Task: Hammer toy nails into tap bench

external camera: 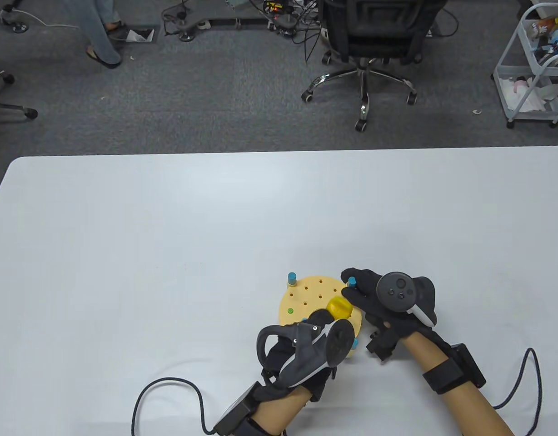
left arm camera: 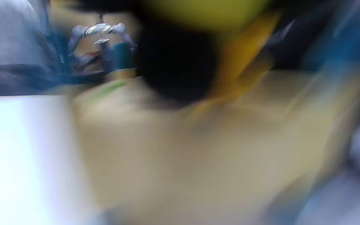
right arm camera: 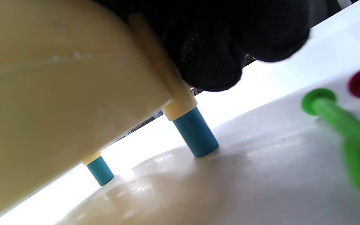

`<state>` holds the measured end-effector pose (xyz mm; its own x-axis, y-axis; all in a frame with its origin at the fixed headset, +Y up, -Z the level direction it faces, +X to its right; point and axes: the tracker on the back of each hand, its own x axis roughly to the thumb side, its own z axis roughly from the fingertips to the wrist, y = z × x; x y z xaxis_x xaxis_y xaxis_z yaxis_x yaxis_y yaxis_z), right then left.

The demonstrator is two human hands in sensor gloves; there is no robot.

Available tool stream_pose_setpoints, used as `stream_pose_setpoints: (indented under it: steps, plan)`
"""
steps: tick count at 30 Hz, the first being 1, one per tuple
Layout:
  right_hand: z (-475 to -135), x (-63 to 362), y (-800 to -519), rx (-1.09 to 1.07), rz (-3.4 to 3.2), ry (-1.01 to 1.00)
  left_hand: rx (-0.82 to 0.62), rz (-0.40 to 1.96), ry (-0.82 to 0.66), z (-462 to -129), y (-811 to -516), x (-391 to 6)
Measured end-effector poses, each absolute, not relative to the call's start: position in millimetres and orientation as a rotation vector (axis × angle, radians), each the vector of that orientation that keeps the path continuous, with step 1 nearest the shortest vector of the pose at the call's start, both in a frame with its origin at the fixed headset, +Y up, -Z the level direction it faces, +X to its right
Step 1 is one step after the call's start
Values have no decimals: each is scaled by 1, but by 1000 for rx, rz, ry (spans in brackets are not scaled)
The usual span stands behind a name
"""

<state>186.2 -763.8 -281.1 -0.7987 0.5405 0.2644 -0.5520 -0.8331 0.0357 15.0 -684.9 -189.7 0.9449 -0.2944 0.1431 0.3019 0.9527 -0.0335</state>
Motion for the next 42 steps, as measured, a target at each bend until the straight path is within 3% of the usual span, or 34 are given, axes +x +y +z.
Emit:
stream_pose_setpoints:
  steps: [1,3,4,6,7,8,12,15,18,21,25,29,42]
  plan:
    - [-281,186,-763,356,2539,-64,87,-289,-247,-187,-673,12]
    - [-282,187,-764,360,2534,-51,131,44,-165,-181,-651,2]
    - [-282,187,-764,354,2521,-46,143,216,-221,-183,-647,-2]
    - [-282,186,-764,351,2527,-54,30,99,-191,-192,-672,3]
    - [-282,186,-764,354,2533,-53,-135,-131,-249,-198,-693,8]
    - [-282,187,-765,354,2530,-52,-59,-175,-230,-192,-685,8]
    - [-283,192,-761,370,2536,11,164,284,-258,-178,-651,-8]
    - [-279,220,-739,297,2508,-44,211,421,-279,-174,-634,-36]
    - [-273,256,-721,167,2572,-133,263,557,-215,-184,-640,-78]
    - [-262,272,-733,97,2786,-74,263,670,-105,-201,-662,-121]
    - [-263,261,-760,144,2953,-81,195,693,-4,-219,-682,-151]
    - [-263,229,-774,336,3099,155,164,721,20,-220,-689,-158]
    - [-266,219,-778,354,3244,151,121,708,-6,-220,-692,-154]
